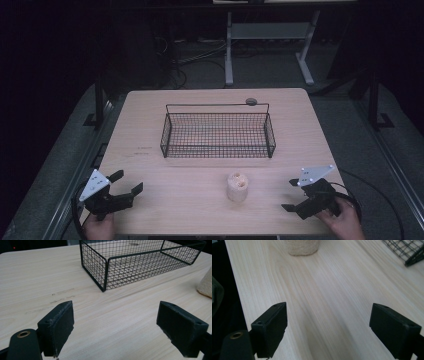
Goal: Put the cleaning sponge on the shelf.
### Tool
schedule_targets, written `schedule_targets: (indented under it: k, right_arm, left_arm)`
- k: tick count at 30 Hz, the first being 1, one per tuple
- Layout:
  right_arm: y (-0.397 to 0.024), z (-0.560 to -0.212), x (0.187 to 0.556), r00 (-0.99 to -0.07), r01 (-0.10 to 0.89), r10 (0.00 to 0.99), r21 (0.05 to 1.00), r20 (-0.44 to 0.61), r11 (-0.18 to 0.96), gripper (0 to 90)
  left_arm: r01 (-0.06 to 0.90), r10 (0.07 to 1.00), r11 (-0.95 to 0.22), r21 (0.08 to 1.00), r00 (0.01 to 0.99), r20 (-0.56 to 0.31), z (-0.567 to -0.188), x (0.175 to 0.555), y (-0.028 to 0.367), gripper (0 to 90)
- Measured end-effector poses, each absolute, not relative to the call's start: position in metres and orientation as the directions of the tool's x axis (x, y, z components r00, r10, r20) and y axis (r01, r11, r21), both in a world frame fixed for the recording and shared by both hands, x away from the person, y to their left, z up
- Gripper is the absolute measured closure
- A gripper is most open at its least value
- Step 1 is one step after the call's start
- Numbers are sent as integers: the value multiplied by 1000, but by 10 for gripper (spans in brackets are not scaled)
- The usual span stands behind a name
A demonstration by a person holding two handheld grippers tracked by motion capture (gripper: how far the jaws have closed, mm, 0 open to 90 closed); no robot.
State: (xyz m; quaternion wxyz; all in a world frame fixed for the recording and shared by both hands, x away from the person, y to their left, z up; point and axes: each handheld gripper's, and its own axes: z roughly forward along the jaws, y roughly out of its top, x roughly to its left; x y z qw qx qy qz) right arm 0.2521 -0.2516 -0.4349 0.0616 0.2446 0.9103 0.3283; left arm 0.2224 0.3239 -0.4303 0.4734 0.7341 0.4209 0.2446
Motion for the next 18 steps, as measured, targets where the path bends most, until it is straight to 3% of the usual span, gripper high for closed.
schedule_targets:
  k: [18]
  right_arm:
    - [-213,-420,274,-918,331,394,614,35,716,141]
  left_arm:
    - [385,851,-216,897,524,-20,-429,223,322,138]
